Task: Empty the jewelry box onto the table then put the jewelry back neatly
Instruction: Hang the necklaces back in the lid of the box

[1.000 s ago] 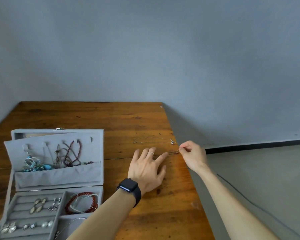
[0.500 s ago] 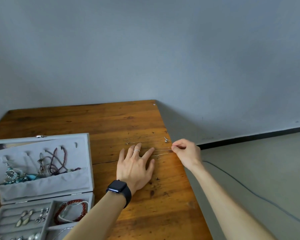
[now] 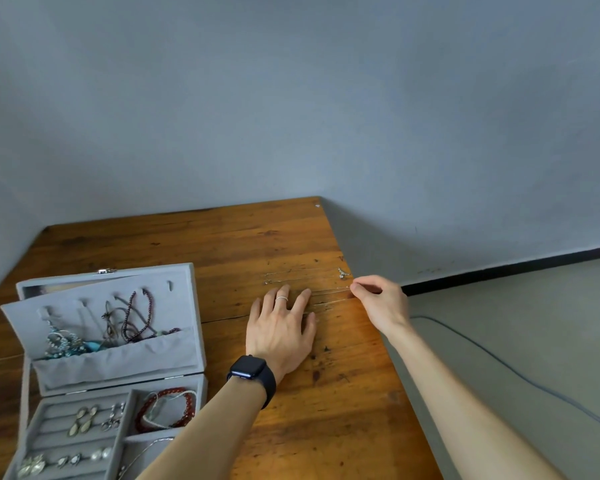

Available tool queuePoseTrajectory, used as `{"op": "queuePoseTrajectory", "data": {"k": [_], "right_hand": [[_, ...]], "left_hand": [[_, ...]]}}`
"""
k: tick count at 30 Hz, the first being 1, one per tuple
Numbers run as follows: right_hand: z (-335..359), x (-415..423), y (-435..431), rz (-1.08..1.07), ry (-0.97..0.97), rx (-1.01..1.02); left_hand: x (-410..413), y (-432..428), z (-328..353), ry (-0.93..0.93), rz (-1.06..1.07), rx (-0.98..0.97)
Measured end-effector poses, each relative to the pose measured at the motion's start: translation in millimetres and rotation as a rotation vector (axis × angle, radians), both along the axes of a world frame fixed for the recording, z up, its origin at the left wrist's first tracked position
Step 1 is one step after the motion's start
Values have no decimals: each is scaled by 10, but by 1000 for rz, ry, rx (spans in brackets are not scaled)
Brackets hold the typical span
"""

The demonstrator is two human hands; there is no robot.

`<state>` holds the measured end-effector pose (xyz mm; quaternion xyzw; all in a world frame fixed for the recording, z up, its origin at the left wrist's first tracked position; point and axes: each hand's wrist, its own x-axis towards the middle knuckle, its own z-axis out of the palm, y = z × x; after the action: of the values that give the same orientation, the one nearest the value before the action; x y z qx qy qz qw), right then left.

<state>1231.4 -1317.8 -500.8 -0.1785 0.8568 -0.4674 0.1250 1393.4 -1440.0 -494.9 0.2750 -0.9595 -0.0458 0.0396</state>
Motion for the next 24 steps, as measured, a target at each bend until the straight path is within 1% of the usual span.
{"op": "queuePoseTrajectory", "data": {"k": [6,10,13,19,24], "right_hand": [[88,193,162,36,59,78],[236,549,290,85,147,108],[304,887,360,129,188,78],[361,1578,412,260,232,94],[305,2117,389,342,249,113]], "left_hand": [[77,15,100,-61,-13,31],[228,31,277,-102,-19,27],[399,22,412,-103,-33,7],[977,-32,698,53,-76,-57],[1733,-69,832,240,-200,-92]]}}
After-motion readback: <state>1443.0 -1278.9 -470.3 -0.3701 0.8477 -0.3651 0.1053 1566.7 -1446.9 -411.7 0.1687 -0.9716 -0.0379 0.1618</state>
